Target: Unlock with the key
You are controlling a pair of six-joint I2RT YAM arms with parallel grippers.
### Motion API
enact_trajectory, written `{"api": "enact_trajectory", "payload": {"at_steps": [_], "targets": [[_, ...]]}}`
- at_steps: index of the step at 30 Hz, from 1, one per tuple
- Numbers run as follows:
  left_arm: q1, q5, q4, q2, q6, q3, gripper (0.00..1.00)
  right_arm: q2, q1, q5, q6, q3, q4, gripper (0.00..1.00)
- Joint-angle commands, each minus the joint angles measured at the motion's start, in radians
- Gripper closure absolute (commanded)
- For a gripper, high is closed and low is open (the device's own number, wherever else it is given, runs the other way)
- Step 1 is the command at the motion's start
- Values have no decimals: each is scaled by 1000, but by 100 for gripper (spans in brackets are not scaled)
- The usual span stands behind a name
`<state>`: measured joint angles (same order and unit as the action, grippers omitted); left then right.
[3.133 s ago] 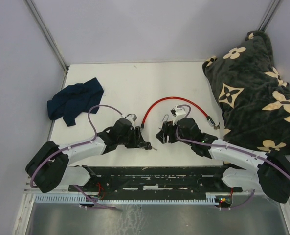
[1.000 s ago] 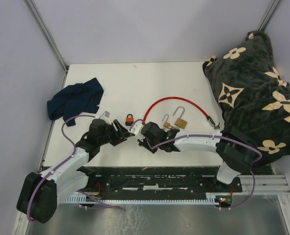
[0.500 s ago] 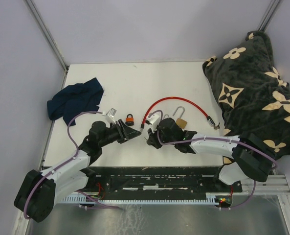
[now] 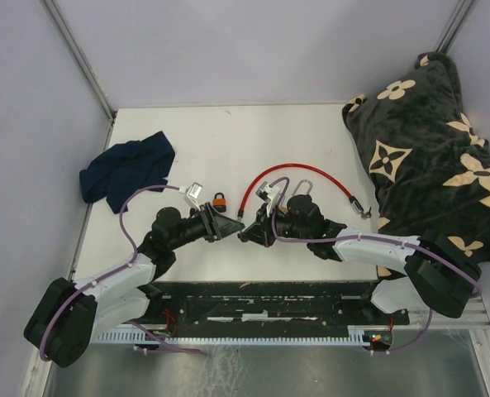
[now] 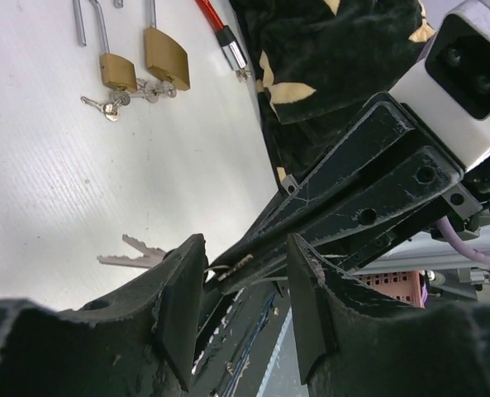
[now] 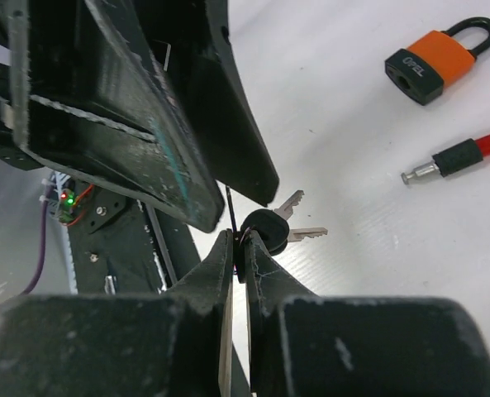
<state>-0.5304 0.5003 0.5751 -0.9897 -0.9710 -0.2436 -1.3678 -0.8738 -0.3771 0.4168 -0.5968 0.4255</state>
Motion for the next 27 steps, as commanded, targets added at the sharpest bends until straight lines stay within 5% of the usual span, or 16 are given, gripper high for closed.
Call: {"api": "enact_trajectory", "payload": {"at_steps": [1,5,13,20,27], "targets": [[-24,16,109,-14,18,-17,50,41,5,-67,35,7,101,97],[-51,14,108,-18,42,-27,55,47,10,-63,42,15,117,96],[-68,-23,114,25,41,-23,97,67,21,-51,61,29,127,89],[-69,-116,-65,88,167,-149,97,199,30,45,-2,48,87,52],[-90,-220,-159,111,362,-285,97,375,41,166,-89,16,-22,36]]}}
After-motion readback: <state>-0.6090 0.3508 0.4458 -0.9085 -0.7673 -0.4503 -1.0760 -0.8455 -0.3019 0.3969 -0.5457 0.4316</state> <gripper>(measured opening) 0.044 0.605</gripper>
